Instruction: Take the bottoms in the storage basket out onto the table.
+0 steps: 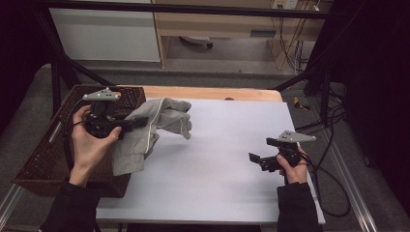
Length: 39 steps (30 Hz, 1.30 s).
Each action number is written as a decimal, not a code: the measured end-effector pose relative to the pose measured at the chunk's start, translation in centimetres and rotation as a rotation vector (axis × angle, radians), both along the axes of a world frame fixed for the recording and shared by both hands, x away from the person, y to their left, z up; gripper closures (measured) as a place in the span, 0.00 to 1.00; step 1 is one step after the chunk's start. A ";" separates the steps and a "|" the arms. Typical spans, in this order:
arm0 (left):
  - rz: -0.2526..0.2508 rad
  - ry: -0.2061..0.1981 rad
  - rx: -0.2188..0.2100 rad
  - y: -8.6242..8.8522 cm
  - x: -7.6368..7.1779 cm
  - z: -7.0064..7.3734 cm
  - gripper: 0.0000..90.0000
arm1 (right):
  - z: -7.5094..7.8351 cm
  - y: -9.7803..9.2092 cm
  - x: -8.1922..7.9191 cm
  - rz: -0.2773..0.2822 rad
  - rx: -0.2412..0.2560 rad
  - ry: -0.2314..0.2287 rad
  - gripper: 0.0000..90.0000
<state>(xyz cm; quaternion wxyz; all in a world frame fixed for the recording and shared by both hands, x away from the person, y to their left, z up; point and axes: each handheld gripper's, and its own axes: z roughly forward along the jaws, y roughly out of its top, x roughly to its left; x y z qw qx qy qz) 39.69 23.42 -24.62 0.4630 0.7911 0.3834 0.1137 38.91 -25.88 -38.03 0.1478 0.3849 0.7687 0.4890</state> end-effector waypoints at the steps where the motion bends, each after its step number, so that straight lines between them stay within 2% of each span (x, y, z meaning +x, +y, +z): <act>1: -0.001 0.000 0.001 -0.1 0.0 -0.1 0.78 | 0.0 0.0 0.0 0.000 0.001 0.000 0.00; 8: -0.003 0.008 0.013 -1.0 0.2 -1.0 0.78 | 0.0 0.0 0.0 0.000 0.001 0.000 0.00; 19: 0.014 0.019 0.067 -2.3 0.6 -2.9 0.78 | 0.1 -0.1 0.0 -0.001 0.003 0.001 0.00; 24: 0.018 0.028 0.066 -2.8 0.8 -3.8 0.78 | 0.0 0.0 0.0 0.000 0.003 0.000 0.00; 29: 0.029 0.020 0.081 -3.3 0.8 -4.5 0.78 | 0.1 -0.1 0.0 0.000 0.004 0.000 0.00; 39: 0.029 0.039 0.081 -4.6 0.8 -6.9 0.77 | 0.0 0.0 0.0 0.001 0.003 -0.001 0.00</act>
